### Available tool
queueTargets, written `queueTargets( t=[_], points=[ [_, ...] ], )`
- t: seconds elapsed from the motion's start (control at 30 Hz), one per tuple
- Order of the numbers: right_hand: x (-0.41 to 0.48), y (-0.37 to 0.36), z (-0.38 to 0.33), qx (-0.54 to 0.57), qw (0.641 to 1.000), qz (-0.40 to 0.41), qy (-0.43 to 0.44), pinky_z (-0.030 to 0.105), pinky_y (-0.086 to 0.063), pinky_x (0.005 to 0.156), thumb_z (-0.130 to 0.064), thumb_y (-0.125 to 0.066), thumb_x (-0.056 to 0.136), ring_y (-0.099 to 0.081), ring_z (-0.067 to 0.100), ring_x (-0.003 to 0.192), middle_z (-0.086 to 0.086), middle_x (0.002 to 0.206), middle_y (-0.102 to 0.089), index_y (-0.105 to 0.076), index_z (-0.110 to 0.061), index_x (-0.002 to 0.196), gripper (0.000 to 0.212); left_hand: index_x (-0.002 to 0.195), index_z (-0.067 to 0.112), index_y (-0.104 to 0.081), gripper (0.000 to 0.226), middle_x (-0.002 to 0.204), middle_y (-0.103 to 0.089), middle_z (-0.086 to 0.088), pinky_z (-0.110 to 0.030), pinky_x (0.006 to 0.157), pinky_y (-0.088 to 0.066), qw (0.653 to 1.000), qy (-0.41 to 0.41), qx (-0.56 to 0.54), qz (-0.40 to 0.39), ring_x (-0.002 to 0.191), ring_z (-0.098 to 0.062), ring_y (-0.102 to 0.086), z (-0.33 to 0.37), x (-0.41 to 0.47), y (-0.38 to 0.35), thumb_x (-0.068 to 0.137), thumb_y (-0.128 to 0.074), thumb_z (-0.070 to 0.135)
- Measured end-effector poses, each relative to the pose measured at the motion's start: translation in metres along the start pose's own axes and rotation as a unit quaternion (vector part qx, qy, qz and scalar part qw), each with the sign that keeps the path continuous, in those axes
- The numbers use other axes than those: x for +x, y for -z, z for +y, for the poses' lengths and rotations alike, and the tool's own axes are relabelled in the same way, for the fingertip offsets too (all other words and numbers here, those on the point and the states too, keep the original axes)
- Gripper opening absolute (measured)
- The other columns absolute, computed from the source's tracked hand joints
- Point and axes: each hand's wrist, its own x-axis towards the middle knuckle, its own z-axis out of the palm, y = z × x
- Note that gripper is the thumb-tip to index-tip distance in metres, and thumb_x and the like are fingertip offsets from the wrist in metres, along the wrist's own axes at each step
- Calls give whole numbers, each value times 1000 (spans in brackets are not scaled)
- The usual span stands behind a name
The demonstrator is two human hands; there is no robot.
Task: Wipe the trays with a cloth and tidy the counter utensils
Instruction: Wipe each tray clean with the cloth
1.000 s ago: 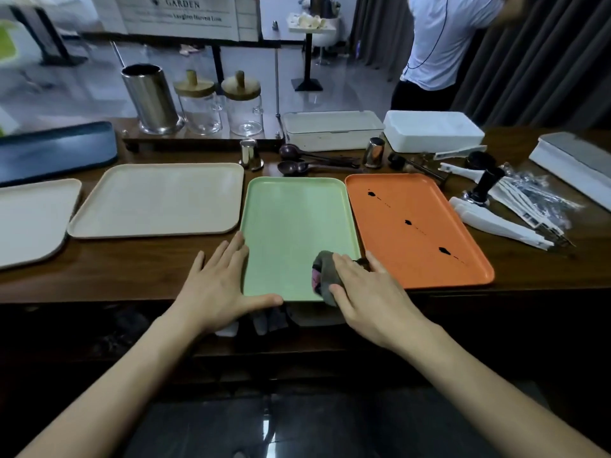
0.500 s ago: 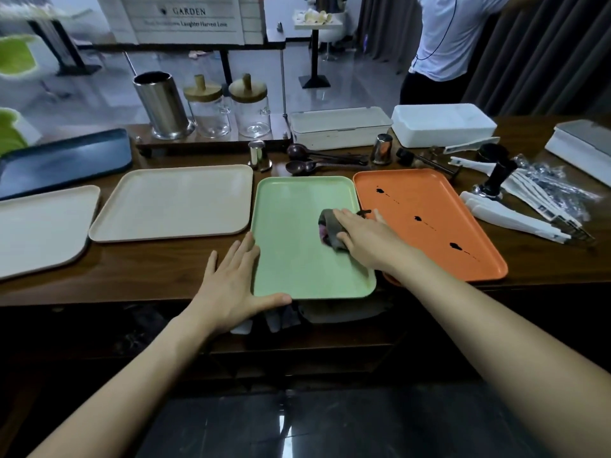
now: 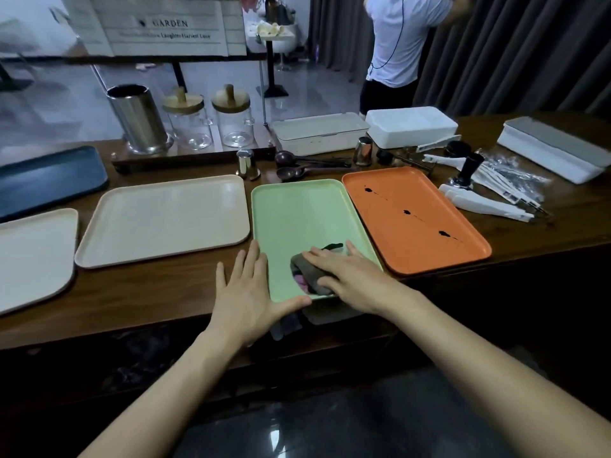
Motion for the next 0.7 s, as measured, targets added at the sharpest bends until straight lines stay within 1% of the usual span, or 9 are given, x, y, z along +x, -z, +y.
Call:
queueTargets(
  t=[0.07, 0.13, 0.2, 0.3, 0.37, 0.47, 0.53, 0.63, 0.7],
  points=[
    [10, -8, -22, -9, 1000, 6, -9, 43, 5, 124, -24, -40, 105, -19, 11, 150, -4, 166, -16, -17, -27, 159, 58, 161, 23, -12, 132, 172, 5, 0, -59, 125, -3, 1000, -2, -3, 2, 158, -23, -1, -1, -1, 0, 61, -24, 108],
    [6, -10, -25, -14, 1000, 16, -23, 45, 3, 124, -24, -40, 106, -19, 10, 150, -4, 166, -15, -15, -26, 159, 59, 161, 22, -13, 132, 172, 4, 0, -58, 125, -2, 1000, -5, -5, 3, 158, -23, -1, -2, -2, 1, 61, -23, 108],
    [-8, -5, -9, -15, 999, 18, -42, 45, 2, 124, -24, -41, 106, -20, 10, 150, -6, 165, -16, -16, -28, 159, 59, 161, 22, -12, 132, 172, 5, 0, -58, 125, -1, 1000, -9, -7, -2, 158, -23, -1, -3, -1, 2, 62, -23, 108],
    [-28, 8, 29, -25, 995, 17, -93, 46, 5, 124, -26, -43, 105, -28, 11, 147, -9, 164, -18, -17, -31, 158, 59, 162, 25, -8, 128, 172, 6, -1, -60, 124, -1, 1000, -16, -10, -10, 158, -25, 0, -6, 1, 2, 65, -26, 106],
    [-30, 14, 43, -37, 994, 13, -105, 46, 6, 124, -28, -43, 105, -32, 12, 146, -8, 164, -19, -18, -32, 158, 59, 162, 25, -5, 127, 172, 8, -1, -60, 124, 2, 999, -23, -16, -15, 158, -24, 2, -9, 2, 1, 66, -27, 105],
    [-13, 13, 39, -39, 994, 19, -103, 44, 5, 124, -27, -41, 106, -25, 11, 149, -4, 165, -18, -18, -27, 159, 58, 162, 24, -5, 127, 171, 11, -1, -60, 124, 5, 999, -27, -25, -13, 158, -23, 5, -10, 2, 0, 66, -23, 105],
    [2, 10, 21, -26, 997, 24, -75, 44, 2, 124, -26, -41, 105, -18, 11, 151, -2, 165, -19, -19, -23, 159, 58, 162, 24, -1, 130, 171, 12, 0, -58, 124, 6, 999, -22, -28, -7, 158, -21, 7, -9, 1, -1, 64, -21, 106],
    [28, -4, -13, -11, 1000, 16, 7, 45, 0, 124, -28, -40, 105, -15, 10, 152, -5, 165, -17, -17, -24, 159, 59, 159, 24, 22, 133, 169, 21, 5, -55, 125, 9, 1000, -21, -21, -5, 157, -16, 14, -7, 0, -2, 64, -23, 106],
    [52, -8, -22, -12, 999, 16, 32, 46, 0, 124, -31, -38, 105, -15, 10, 152, -6, 165, -17, -16, -25, 159, 58, 156, 24, 31, 133, 167, 27, 7, -55, 125, 9, 1000, -19, -13, -5, 156, -15, 18, -5, -1, -1, 66, -24, 105]
  ],
)
